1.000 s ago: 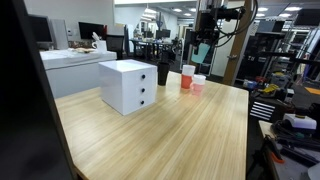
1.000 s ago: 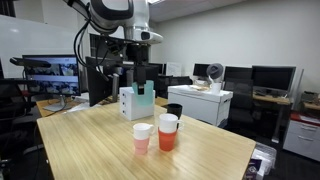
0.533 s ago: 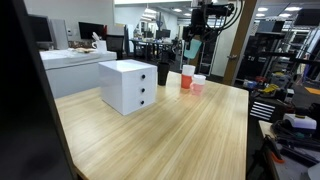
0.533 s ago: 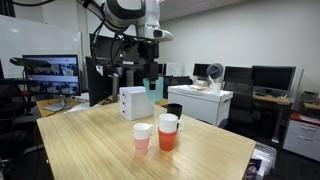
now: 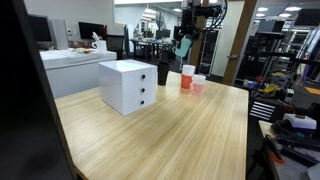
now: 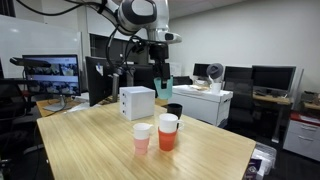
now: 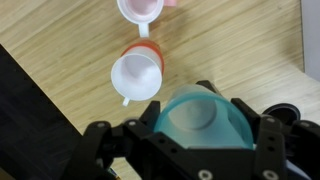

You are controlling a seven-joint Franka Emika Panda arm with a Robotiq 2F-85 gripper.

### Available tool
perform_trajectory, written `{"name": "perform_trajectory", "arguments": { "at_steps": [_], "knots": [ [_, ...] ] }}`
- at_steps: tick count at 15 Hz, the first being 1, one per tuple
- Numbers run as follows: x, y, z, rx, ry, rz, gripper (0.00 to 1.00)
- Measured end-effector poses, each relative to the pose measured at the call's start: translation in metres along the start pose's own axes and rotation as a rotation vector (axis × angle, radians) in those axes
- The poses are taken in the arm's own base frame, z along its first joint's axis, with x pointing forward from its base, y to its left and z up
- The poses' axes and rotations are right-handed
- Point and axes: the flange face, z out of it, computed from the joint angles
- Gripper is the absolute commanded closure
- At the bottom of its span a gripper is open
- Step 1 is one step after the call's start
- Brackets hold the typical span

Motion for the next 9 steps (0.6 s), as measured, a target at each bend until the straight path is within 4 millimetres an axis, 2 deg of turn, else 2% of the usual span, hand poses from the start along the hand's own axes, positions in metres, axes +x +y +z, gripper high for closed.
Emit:
{"name": "perform_trajectory", "arguments": {
  "at_steps": [9],
  "knots": [
    [0.045,-0.034,0.026,-0.001,0.015,-0.062,0.51]
  ]
}}
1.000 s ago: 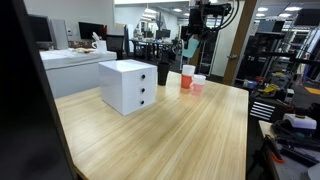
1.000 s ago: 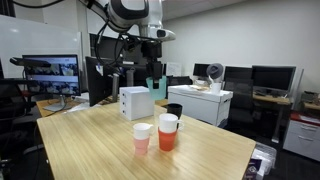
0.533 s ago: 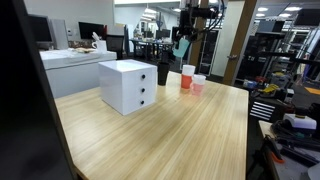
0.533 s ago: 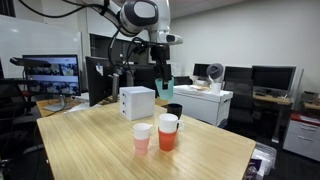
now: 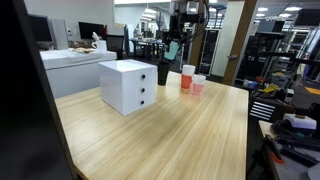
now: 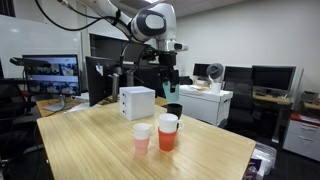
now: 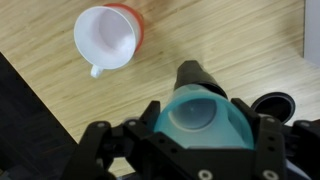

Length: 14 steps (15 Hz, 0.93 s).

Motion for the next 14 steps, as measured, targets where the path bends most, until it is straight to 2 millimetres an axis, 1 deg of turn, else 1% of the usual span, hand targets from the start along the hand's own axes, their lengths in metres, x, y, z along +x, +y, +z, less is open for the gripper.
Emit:
{"name": "perform_trajectory", "arguments": {
  "at_steps": [4,8,14],
  "knots": [
    [0.016,-0.010,0.006,0.004,0.010,-0.022,0.51],
    [0.029,-0.016,0.016,0.010,0.003,-0.033,0.51],
    [0.041,-0.025,0.041,0.031,-0.029,-0.036,0.51]
  ]
}}
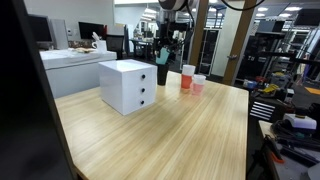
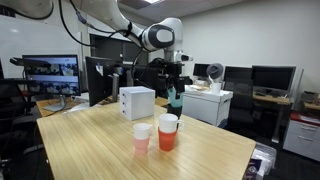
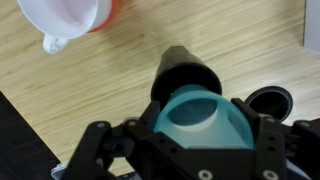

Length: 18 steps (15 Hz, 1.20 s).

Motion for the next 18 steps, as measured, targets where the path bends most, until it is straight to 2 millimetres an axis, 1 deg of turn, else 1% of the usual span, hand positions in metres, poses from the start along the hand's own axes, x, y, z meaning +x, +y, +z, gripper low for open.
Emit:
{"name": "perform_trajectory", "arguments": {
  "at_steps": [5,11,12,15,17,18],
  "knots": [
    [0.003,-0.005,0.015,0.008,-0.017,-0.015,0.51],
    [-0.009,0.001,0.020,-0.011,-0.138,-0.009,0.51],
    [-0.011,0.002,0.021,-0.014,-0.154,-0.008,0.07],
    [-0.015,0.006,0.024,-0.027,-0.188,-0.003,0.00],
    [-0.015,0.007,0.023,-0.035,-0.192,-0.001,0.00],
    [-0.015,0.005,0.019,-0.043,-0.186,-0.003,0.00]
  ]
}}
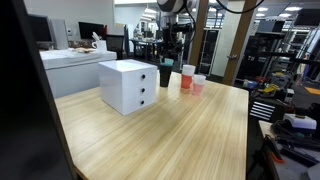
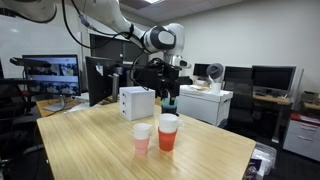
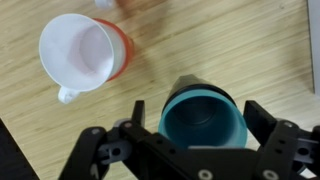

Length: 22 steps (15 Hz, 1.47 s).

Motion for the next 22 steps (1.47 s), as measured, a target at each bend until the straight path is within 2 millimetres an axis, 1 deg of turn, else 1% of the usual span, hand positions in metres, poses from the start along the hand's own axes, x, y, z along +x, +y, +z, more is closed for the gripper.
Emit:
{"name": "perform_trajectory", "arguments": {
  "at_steps": [1,4,6,8,11,13,15,17,21,22],
  "knots": [
    [-0.001,-0.001,-0.003,-0.004,0.005,-0.001,0.00],
    [-0.005,-0.008,-0.021,-0.018,0.030,-0.013,0.00],
    [-0.009,-0.011,-0.035,-0.035,0.048,-0.004,0.00],
    [-0.014,-0.008,-0.054,-0.044,0.071,0.012,0.00],
    [-0.023,0.010,-0.085,-0.040,0.106,0.046,0.00],
    [-0.031,0.030,-0.092,-0.035,0.107,0.074,0.00],
    [-0.041,0.056,-0.084,-0.022,0.078,0.113,0.00],
    [-0.051,0.078,-0.067,-0.004,0.040,0.151,0.00],
    [-0.074,0.106,-0.025,0.032,-0.023,0.207,0.00],
    [-0.078,0.110,-0.018,0.036,-0.029,0.215,0.00]
  ]
}}
